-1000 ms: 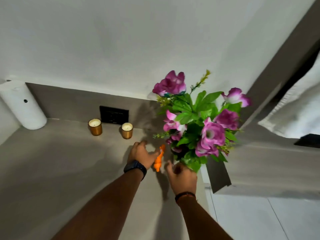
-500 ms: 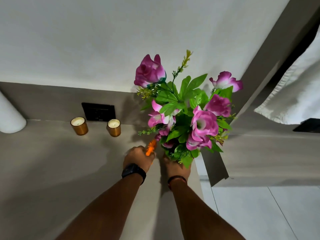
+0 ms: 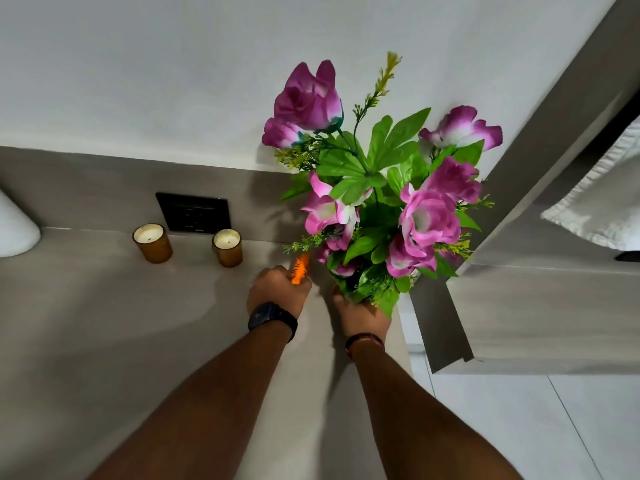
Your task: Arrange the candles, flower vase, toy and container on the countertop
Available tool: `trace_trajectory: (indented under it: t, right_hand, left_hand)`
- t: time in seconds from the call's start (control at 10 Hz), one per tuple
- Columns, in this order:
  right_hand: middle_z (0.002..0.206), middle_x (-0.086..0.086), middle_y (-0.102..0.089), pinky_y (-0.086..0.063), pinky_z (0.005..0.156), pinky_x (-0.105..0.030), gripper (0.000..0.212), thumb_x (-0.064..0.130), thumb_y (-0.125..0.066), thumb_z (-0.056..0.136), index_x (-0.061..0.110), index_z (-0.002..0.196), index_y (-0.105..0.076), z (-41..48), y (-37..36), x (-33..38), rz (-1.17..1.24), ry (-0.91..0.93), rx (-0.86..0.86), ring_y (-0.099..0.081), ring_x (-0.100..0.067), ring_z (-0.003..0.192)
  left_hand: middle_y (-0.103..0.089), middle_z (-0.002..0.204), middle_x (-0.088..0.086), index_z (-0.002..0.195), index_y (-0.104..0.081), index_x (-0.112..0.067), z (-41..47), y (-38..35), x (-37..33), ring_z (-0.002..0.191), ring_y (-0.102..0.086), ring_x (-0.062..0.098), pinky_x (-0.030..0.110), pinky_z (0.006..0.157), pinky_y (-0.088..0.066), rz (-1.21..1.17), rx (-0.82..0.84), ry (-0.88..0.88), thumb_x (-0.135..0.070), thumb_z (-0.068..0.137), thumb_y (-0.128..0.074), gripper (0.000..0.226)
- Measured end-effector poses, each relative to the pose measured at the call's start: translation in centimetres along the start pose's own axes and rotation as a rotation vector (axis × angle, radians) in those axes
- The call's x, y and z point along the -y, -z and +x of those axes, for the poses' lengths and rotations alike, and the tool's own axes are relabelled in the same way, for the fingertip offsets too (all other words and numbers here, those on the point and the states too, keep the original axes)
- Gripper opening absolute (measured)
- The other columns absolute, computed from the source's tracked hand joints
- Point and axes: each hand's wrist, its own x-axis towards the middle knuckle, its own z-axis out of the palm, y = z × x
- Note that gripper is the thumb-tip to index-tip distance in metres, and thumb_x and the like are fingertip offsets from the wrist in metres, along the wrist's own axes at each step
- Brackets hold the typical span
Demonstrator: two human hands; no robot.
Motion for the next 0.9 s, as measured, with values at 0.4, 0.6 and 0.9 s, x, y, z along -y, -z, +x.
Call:
trace_trajectory:
  t: [0.4,0.6,0.9]
  right_hand:
    - [0.122,-0.005,-0.064,-0.023,0.071,0.012,0.070,0.024,-0.085,0.069,0.005,0.128,-0.054,0.3,-0.4,-0.3,0.039,-0.020,0.048,-0.056,-0.015,0.109]
    - [0.124,-0.004,-0.059,-0.027,0.089,-0.006,0.084,0.044,-0.086,0.058,0.017,0.130,-0.052,-0.5,0.7,0.3,-0.073,0.157,-0.019,-0.052,-0.023,0.116]
    - [0.152,-0.021,-0.028,-0.030,0.115,-0.042,0.137,0.042,-0.094,0.049,0.002,0.150,-0.011,-0.9,5.9,1.2,-0.408,0.172,0.127,-0.027,-0.033,0.141]
  left_hand:
    - [-0.066,0.096,0.012,0.095,-0.058,-0.012,0.5,-0.7,-1.0,0.089,-0.062,0.036,0.039,0.073,-0.052,0.022,-0.007,0.037,-0.043,0.073,-0.068,0.039]
    - [-0.058,0.120,0.014,0.122,-0.048,-0.013,-0.1,0.0,-1.3,0.111,-0.055,0.037,0.044,0.088,-0.049,-0.019,0.007,0.039,-0.058,0.064,-0.070,0.077]
    - [-0.052,0.125,0.015,0.129,-0.048,-0.012,-1.2,3.9,-1.8,0.113,-0.049,0.037,0.045,0.092,-0.045,0.212,-0.063,-0.263,-0.069,0.067,-0.059,0.085]
